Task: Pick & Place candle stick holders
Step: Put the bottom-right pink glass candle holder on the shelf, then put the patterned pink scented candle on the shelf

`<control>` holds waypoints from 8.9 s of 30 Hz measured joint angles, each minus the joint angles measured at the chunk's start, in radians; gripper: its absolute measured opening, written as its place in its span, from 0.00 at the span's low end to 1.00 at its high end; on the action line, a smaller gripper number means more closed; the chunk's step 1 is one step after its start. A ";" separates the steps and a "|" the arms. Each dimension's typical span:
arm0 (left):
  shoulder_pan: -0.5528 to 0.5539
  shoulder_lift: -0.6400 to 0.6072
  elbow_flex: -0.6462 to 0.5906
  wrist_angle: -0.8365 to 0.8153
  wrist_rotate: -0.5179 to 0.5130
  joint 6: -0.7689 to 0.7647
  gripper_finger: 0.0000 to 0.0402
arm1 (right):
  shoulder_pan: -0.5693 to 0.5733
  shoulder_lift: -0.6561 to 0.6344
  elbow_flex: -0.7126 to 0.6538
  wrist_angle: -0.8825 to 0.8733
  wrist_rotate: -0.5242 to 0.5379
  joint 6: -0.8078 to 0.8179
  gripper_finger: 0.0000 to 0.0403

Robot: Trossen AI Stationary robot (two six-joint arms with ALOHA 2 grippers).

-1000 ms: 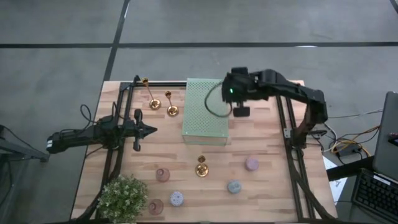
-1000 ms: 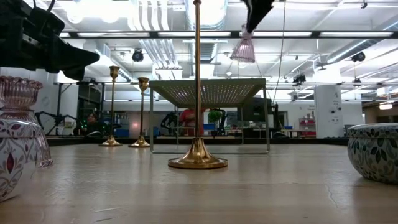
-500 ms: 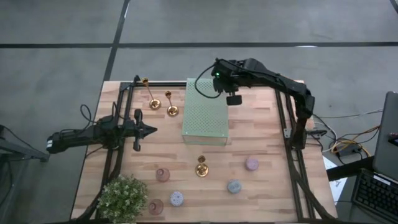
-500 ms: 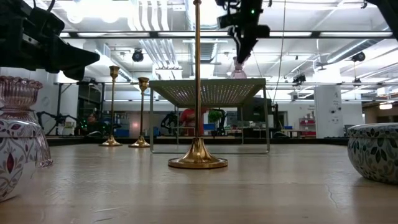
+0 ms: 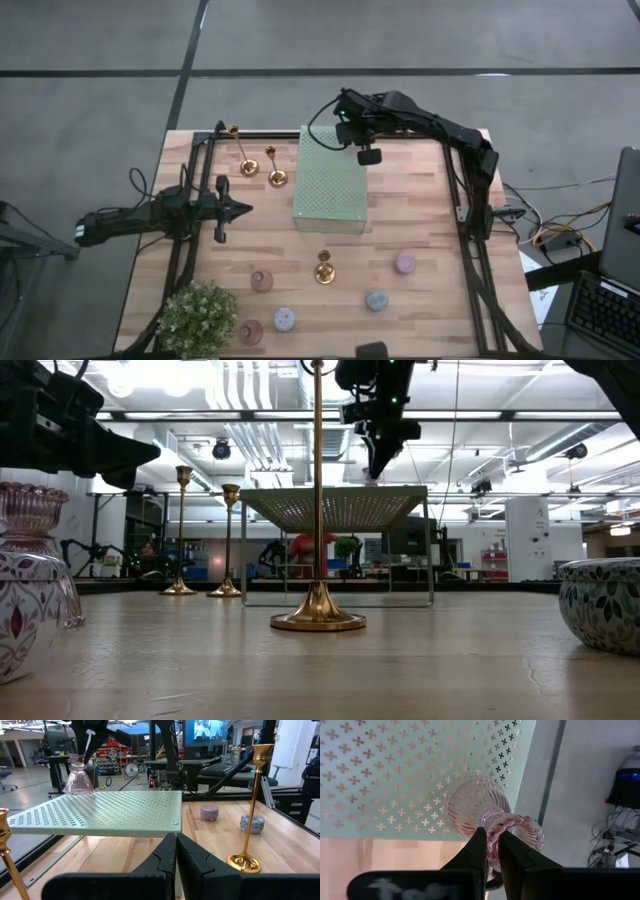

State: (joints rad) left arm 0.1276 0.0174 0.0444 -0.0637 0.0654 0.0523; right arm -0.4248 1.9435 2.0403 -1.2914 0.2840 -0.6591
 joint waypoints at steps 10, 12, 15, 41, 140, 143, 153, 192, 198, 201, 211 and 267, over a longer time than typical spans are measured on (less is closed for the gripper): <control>0.000 0.000 0.000 0.000 0.000 0.000 0.05 | -0.018 0.016 0.002 0.004 0.003 0.000 0.06; 0.000 0.000 0.000 0.000 0.000 0.000 0.05 | -0.017 0.016 0.002 0.006 0.002 0.001 0.08; 0.000 0.000 0.000 0.000 0.000 0.000 0.05 | -0.017 0.016 0.001 0.013 -0.001 0.002 0.11; 0.000 0.000 0.000 0.000 0.000 0.000 0.05 | -0.018 -0.005 0.085 -0.059 0.035 0.096 0.37; 0.000 0.000 0.000 0.000 0.000 0.000 0.05 | 0.951 -0.513 -1.278 0.546 -0.177 1.304 0.81; 0.000 0.000 0.000 0.000 0.000 0.000 0.05 | 0.951 -0.513 -1.278 0.547 -0.177 1.303 0.81; 0.000 0.000 0.000 0.000 0.000 0.000 0.05 | 0.951 -0.513 -1.278 0.555 -0.150 1.299 0.81; 0.000 0.000 0.000 0.000 0.000 0.000 0.05 | 0.948 -0.515 -1.223 0.512 -0.166 1.264 0.71; 0.000 0.000 0.000 -0.001 0.000 0.000 0.05 | 0.911 -0.515 -1.070 0.394 -0.164 1.195 0.73; 0.000 0.000 0.000 0.000 0.000 0.000 0.05 | 0.876 -0.515 -0.959 0.301 -0.150 1.126 0.73; 0.000 0.000 0.000 0.000 0.000 0.000 0.05 | 0.651 -0.516 -0.555 0.163 -0.097 0.844 0.73; 0.000 0.000 0.000 0.000 0.000 0.000 0.05 | -0.015 0.248 0.278 0.048 -0.229 0.263 0.74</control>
State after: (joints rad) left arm 0.1276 0.0177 0.0444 -0.0639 0.0658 0.0525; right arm -0.4402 2.1910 2.3186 -1.2434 0.0555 -0.3965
